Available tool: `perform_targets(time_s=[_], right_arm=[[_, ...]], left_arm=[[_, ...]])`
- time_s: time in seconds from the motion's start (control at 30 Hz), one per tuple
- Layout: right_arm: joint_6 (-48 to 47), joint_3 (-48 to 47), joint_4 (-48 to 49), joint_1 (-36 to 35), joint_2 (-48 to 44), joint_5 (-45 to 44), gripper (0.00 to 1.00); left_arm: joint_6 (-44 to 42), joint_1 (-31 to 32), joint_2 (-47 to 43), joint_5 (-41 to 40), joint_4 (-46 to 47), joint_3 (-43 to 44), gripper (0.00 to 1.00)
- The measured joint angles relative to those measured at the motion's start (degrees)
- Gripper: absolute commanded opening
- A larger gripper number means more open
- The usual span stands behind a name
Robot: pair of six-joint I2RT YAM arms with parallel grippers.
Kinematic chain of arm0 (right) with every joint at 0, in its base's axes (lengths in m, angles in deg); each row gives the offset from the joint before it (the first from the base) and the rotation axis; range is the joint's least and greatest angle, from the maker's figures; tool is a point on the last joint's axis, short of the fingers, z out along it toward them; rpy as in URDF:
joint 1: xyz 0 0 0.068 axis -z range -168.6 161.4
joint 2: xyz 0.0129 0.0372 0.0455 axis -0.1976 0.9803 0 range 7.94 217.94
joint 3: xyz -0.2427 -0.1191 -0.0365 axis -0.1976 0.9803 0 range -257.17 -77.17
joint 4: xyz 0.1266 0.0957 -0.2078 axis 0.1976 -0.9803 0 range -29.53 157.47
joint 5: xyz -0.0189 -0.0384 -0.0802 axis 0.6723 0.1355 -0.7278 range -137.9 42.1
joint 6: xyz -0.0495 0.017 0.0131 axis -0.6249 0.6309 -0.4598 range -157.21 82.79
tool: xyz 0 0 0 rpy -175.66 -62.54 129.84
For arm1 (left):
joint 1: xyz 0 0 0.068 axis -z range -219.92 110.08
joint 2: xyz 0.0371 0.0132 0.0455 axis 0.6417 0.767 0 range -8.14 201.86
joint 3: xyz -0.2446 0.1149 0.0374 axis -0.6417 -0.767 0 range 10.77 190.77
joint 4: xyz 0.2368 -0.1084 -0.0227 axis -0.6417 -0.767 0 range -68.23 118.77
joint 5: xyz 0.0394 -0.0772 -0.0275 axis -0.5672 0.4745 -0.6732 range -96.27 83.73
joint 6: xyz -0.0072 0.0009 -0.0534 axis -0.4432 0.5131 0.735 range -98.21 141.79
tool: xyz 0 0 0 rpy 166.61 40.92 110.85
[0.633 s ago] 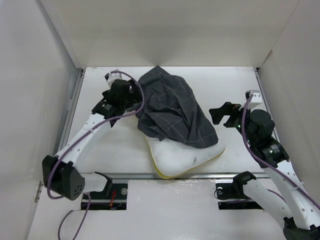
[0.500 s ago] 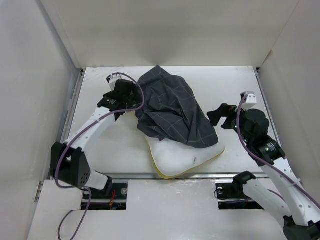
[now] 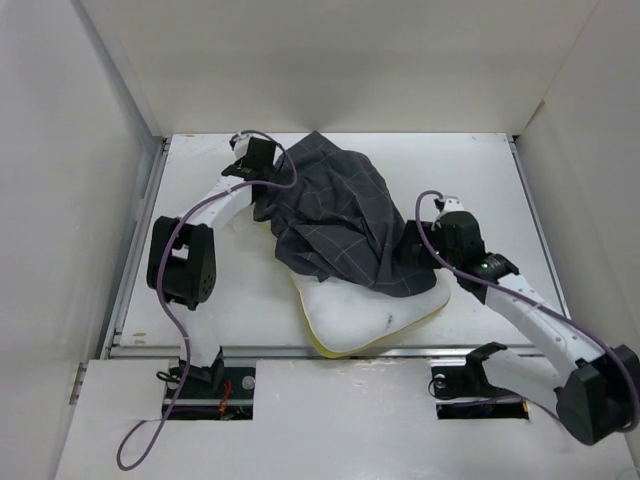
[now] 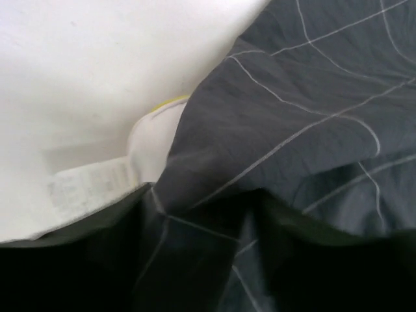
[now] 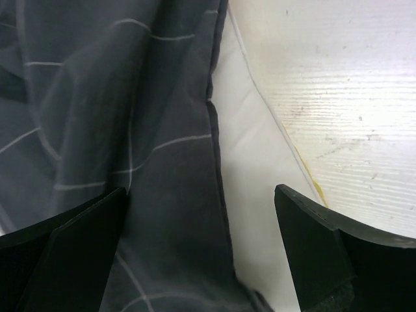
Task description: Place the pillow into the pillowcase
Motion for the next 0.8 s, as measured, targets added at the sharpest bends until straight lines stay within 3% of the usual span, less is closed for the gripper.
perform_targets(time_s=[0.03,0.07,0.1,0.17,0.2,0.23,0.43,0.63,0.8], right_arm=[[-0.02,0.0,0.48,-0.35,1.7,-0.04,1.0],[-0.02,0.0,1.14,-0.83,3.39,-0.09,1.0],[0.0,0.0,1.92,-1.36,5.16,-0.13,0.85],[-0.02,-0.09,3.58,-2.47,8.55,-0.39,0.6],[-0.11,-0.31,4.13,-2.93,9.97,-0.74,0.42],[-0.37,-0.68,4.5,-3.15,11.17,-0.98,0.0],[-2.1,-9.79,3.3,-3.78,13.29,-1.18,0.0],[-6.97,-22.51,3.41,-5.01,6.73,-2.73,0.0],[-10.84,-29.97,-0.74,-5.05,1.22,-14.12,0.0]], left_arm=[[-0.26,0.0,1.2,0.31,0.15,0.66,0.28],[-0.39,0.0,2.19,0.85,0.22,1.01,0.15],[-0.79,0.0,2.84,1.6,0.15,1.11,0.0],[-1.75,0.0,3.28,2.91,0.02,1.38,0.0],[-2.16,-0.04,3.28,3.13,-0.33,1.68,0.0],[-2.56,-0.15,2.95,3.21,-0.68,2.14,0.0],[-4.92,-0.24,-5.92,-1.03,-5.03,5.84,0.0],[-7.28,0.0,-30.05,-7.08,-4.2,10.25,0.0],[-8.22,-0.28,-46.25,-7.93,-0.9,11.93,0.0]])
